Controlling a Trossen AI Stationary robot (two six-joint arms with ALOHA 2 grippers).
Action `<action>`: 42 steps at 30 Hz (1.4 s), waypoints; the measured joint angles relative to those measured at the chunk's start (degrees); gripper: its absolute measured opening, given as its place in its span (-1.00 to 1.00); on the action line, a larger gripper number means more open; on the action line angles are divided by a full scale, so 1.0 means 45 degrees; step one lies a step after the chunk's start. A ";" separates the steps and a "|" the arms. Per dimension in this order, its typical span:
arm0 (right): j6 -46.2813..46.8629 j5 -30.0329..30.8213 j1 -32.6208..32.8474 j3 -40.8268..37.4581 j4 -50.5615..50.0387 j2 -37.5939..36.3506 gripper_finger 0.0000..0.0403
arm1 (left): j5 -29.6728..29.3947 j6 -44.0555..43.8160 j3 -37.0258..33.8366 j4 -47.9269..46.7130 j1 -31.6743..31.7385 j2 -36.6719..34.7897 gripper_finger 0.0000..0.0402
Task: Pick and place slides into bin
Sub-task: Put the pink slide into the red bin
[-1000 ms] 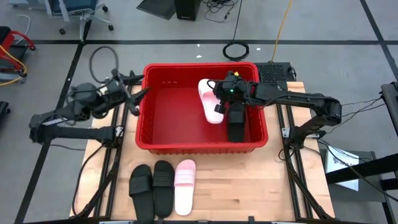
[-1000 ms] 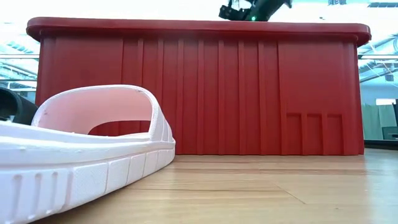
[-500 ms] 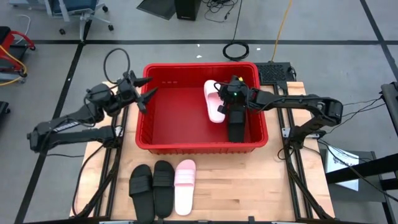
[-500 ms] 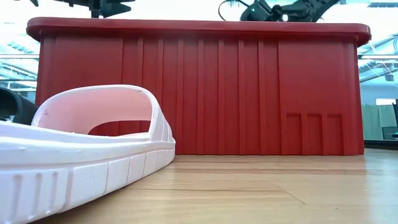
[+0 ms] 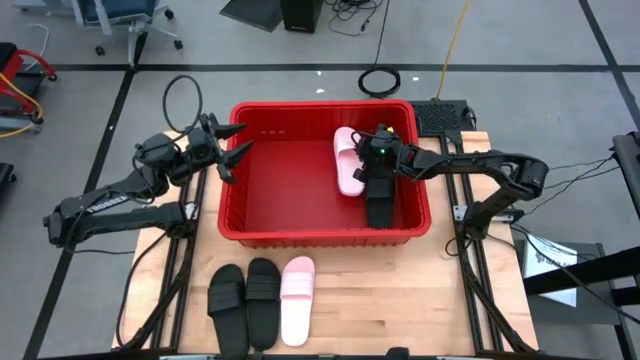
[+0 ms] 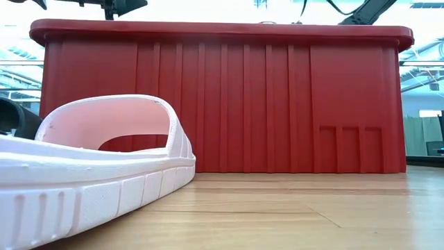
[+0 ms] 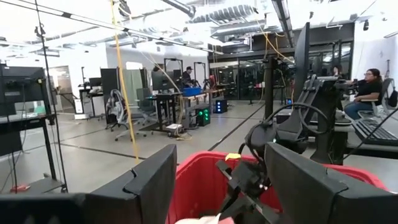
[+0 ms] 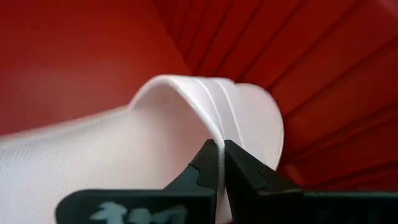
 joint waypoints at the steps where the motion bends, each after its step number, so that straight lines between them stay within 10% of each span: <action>1: 0.0000 -0.0029 0.0015 -0.0009 0.0049 0.0108 -0.98 | 0.0005 -0.0003 0.0000 0.0001 -0.0006 0.0003 0.25; 42: 0.0935 0.0994 0.0091 0.0006 -0.0683 0.0961 -0.97 | 0.0219 -0.0412 0.0000 -0.0008 -0.0021 0.0003 0.25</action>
